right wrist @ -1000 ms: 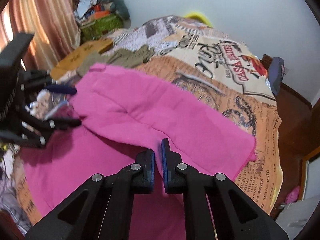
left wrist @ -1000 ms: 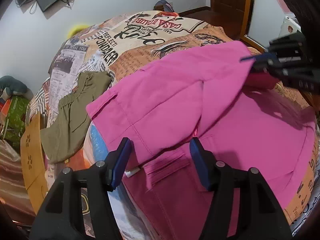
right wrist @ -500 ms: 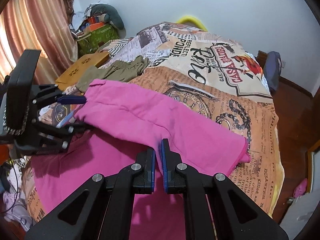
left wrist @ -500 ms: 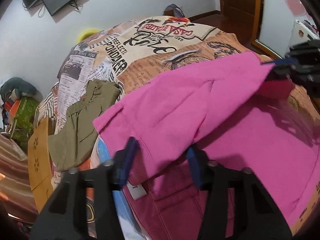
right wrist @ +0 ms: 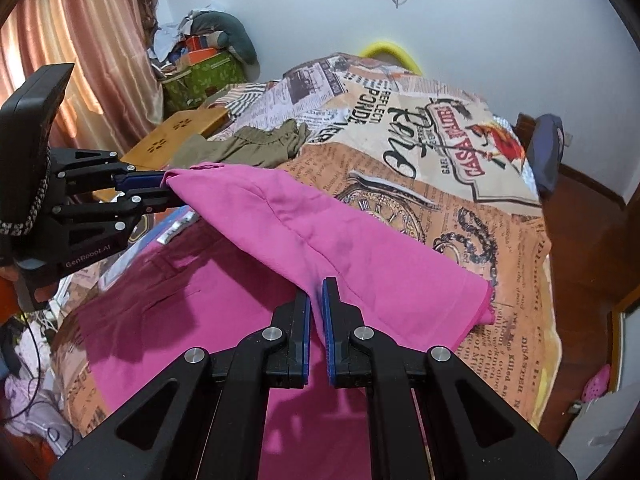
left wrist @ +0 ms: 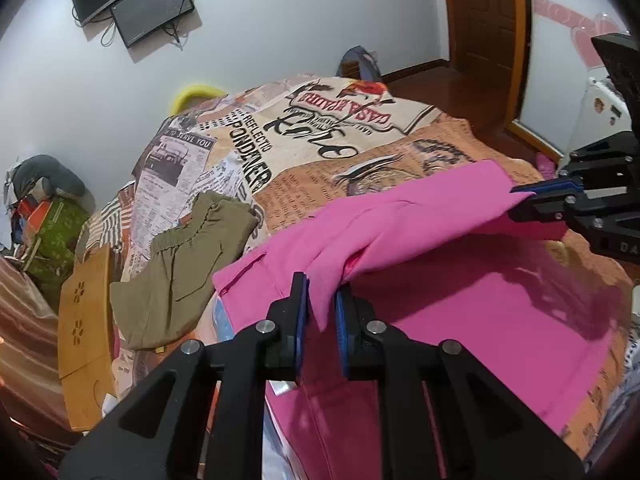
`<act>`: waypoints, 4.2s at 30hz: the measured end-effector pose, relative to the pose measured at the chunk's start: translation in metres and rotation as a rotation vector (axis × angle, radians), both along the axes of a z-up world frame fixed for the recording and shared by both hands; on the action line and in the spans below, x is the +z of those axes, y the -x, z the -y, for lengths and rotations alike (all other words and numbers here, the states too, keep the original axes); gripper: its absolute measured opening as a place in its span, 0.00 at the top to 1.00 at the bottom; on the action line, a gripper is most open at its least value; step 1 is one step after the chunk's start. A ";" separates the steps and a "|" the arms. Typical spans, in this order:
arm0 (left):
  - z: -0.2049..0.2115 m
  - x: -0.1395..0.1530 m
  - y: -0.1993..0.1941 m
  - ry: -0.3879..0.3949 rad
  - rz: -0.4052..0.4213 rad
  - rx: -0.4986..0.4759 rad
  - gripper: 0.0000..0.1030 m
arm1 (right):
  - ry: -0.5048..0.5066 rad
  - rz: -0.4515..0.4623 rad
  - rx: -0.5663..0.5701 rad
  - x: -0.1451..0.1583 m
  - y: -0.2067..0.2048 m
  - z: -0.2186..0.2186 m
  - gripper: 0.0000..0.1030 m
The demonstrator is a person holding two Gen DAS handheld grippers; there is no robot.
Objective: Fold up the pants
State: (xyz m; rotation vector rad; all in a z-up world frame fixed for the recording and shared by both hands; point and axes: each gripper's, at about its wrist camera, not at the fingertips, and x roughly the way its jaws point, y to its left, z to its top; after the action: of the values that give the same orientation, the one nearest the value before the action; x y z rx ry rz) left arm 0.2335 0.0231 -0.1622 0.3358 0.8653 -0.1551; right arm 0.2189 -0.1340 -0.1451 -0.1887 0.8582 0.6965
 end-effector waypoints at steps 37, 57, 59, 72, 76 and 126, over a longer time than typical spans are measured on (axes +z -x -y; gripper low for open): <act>0.015 -0.015 0.141 0.046 -0.065 -0.060 0.87 | 0.045 -0.075 0.027 -0.021 0.113 0.009 0.95; -0.044 -0.003 0.163 0.183 -0.093 0.080 0.60 | -0.012 -0.118 -0.059 0.000 0.109 0.043 0.86; -0.047 0.005 0.161 0.189 -0.070 0.099 0.60 | -0.036 -0.106 -0.067 0.008 0.107 0.044 0.85; -0.034 -0.018 0.115 0.281 -0.143 0.144 0.59 | -0.016 -0.209 -0.123 -0.037 0.080 0.039 0.85; -0.034 -0.039 0.115 0.258 -0.176 0.148 0.57 | -0.005 -0.253 -0.133 -0.058 0.082 0.046 0.80; -0.104 -0.061 -0.042 0.281 -0.206 0.306 0.36 | 0.086 -0.139 -0.289 -0.063 -0.078 0.072 0.66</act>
State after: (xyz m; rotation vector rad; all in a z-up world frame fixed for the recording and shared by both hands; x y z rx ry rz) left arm 0.2756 0.1274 -0.2228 -0.0787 1.0730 -0.0260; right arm 0.2968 -0.2065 -0.2083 -0.0907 1.0253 0.4063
